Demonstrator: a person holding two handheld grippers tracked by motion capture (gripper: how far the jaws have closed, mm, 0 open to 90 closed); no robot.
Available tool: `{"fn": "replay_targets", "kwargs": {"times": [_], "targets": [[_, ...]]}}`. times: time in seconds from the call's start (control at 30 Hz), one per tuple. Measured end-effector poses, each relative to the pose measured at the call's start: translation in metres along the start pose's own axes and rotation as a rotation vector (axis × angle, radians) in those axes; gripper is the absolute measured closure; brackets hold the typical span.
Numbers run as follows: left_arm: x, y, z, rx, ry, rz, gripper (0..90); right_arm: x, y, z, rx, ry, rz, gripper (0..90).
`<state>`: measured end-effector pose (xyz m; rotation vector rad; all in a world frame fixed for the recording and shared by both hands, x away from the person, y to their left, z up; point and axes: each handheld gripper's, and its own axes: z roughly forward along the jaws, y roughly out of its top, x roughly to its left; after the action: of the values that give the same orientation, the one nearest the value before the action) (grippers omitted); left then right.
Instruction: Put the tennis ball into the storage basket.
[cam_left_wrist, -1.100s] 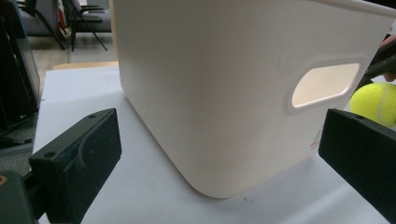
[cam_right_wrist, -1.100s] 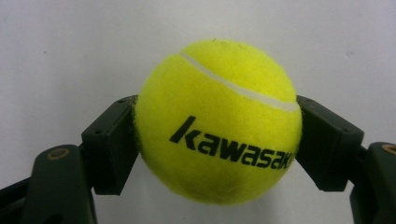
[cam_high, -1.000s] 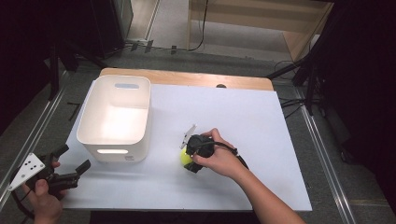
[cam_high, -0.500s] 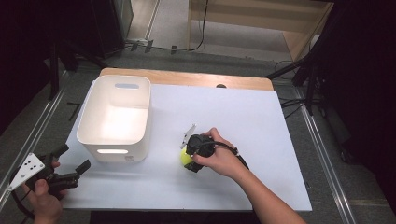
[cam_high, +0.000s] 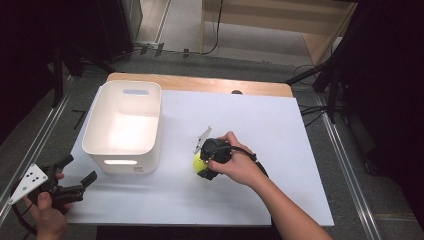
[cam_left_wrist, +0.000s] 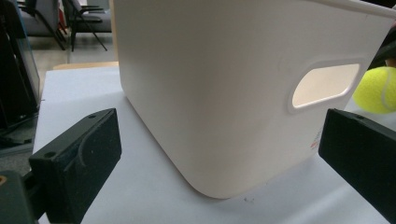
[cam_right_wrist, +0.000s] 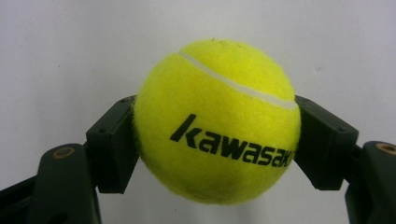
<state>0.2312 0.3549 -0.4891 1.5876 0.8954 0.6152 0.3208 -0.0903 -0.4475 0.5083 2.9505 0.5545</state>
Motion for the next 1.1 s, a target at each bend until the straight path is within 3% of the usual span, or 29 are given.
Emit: {"fn": "replay_targets", "kwargs": {"times": [1.1], "targets": [[0.000,0.000,0.000,0.002,-0.003,0.003,0.0,-0.009,0.048,-0.048,-0.038,0.016,-0.061,23.5]]}}
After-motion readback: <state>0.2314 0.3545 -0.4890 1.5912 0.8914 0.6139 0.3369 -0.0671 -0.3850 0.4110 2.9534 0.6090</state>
